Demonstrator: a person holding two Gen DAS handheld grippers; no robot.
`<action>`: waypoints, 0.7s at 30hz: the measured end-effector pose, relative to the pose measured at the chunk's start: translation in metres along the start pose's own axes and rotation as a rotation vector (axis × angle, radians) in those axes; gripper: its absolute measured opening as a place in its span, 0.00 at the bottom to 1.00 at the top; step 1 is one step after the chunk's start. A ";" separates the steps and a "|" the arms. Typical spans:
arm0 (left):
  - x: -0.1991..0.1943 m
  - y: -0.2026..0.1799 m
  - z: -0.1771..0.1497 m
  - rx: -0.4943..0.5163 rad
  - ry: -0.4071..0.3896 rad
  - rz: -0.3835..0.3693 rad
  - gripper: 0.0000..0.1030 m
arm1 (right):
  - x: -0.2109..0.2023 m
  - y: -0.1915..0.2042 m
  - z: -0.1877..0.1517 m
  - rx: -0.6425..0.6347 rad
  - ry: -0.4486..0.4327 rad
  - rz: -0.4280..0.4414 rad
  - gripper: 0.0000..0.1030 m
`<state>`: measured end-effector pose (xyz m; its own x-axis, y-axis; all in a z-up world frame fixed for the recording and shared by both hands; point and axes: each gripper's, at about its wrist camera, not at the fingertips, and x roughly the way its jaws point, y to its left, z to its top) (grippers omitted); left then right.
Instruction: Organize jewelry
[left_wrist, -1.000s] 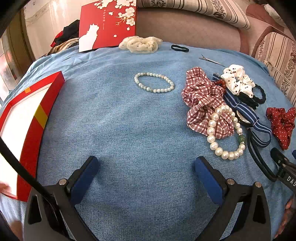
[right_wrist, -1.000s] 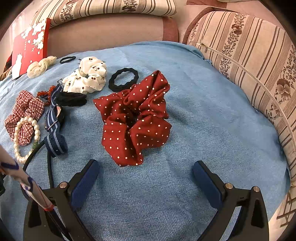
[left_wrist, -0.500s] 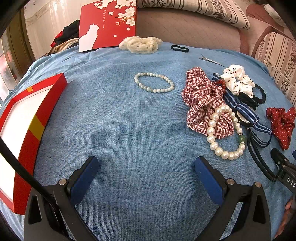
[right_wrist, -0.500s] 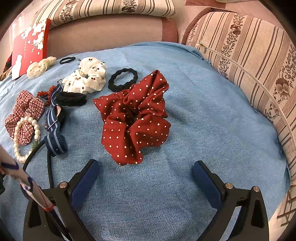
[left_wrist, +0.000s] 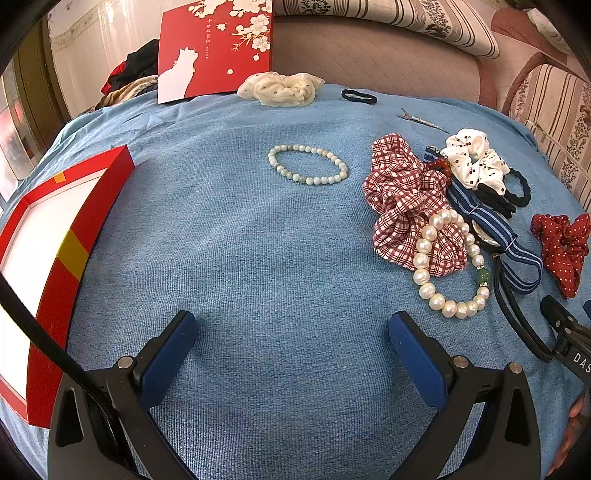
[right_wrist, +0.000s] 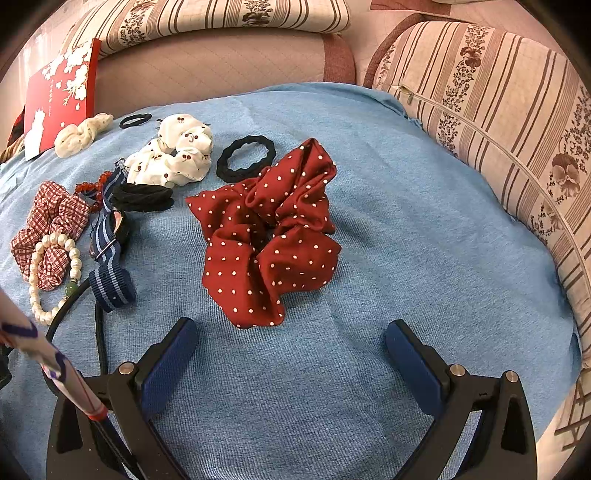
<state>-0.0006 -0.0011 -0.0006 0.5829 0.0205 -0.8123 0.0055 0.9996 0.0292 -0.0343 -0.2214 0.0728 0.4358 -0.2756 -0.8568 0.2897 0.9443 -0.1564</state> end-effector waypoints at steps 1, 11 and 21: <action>-0.002 0.001 0.000 0.003 0.007 -0.003 1.00 | 0.000 0.000 0.000 0.001 0.000 0.001 1.00; -0.038 0.005 -0.029 -0.023 0.011 -0.005 1.00 | -0.007 -0.001 -0.003 -0.006 0.000 0.006 1.00; -0.119 0.018 -0.088 -0.019 -0.183 0.135 1.00 | -0.079 -0.034 -0.045 0.123 -0.172 -0.040 0.99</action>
<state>-0.1417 0.0161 0.0449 0.7149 0.1512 -0.6827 -0.0962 0.9883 0.1181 -0.1164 -0.2232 0.1238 0.5580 -0.3487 -0.7530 0.4067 0.9059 -0.1181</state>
